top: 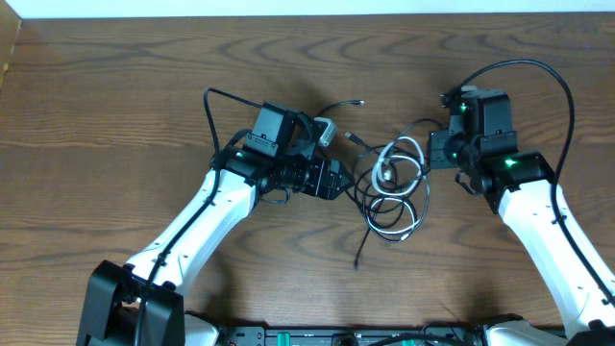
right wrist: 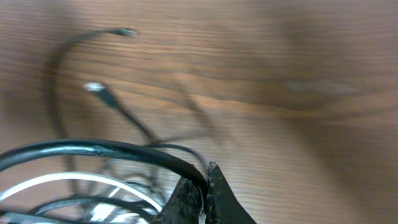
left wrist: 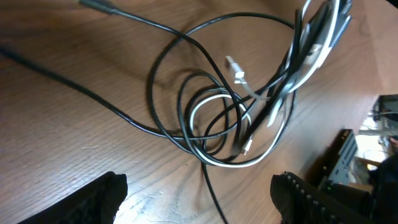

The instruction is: Untangle cables

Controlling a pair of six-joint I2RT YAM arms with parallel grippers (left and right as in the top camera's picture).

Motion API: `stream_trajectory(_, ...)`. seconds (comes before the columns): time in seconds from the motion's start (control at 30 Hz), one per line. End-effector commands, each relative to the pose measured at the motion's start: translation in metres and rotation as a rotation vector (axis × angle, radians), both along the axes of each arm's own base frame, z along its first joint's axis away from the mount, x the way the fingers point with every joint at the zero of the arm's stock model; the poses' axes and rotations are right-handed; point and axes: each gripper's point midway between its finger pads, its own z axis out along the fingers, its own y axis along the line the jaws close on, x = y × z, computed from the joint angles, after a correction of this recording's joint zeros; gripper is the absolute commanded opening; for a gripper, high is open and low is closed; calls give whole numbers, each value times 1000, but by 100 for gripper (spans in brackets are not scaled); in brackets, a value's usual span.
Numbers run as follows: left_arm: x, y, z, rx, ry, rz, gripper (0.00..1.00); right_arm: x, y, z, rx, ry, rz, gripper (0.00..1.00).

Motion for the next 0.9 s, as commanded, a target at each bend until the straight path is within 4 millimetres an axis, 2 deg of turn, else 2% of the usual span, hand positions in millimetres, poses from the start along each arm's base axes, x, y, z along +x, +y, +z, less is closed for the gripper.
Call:
stream_trajectory(0.0, -1, -6, 15, -51, -1, -8, 72, -7, 43, 14, 198, 2, 168, 1)
stream_trajectory(0.07, -11, -16, 26, -133, 27, -66, 63, -7, 47, 17, 224, 1, 165, 1)
stream_trajectory(0.13, -13, -19, 30, -156, 26, -81, 44, -8, 50, 18, 253, 10, 167, 1)
stream_trajectory(0.17, -11, -19, 30, -156, 20, -80, 41, -10, 56, 21, 284, 11, 191, 1)
stream_trajectory(0.3, -9, -19, 29, -152, 12, -76, 36, -10, 59, 23, 319, 19, 182, 1)
stream_trajectory(0.37, -9, -19, 26, -149, 19, -75, 32, -6, 43, 16, 314, 53, 39, 1)
stream_trajectory(0.47, -11, -20, 17, -138, 48, -78, 29, -8, 9, 0, 330, 142, -272, 1)
stream_trajectory(0.7, -19, -30, -1, -115, 99, -108, 29, -23, -7, -14, 323, 230, -404, 2)
stream_trajectory(0.77, -21, -32, -3, -112, 106, -114, 29, -25, -7, -14, 323, 235, -403, 43)
stream_trajectory(0.8, -21, -32, -4, -111, 108, -114, 29, -24, -5, -14, 329, 234, -393, 57)
stream_trajectory(0.83, -21, -32, -4, -111, 108, -114, 29, -24, 2, -11, 340, 231, -340, 76)
stream_trajectory(0.87, -21, -32, -4, -111, 108, -114, 29, -23, 9, -9, 342, 223, -275, 80)
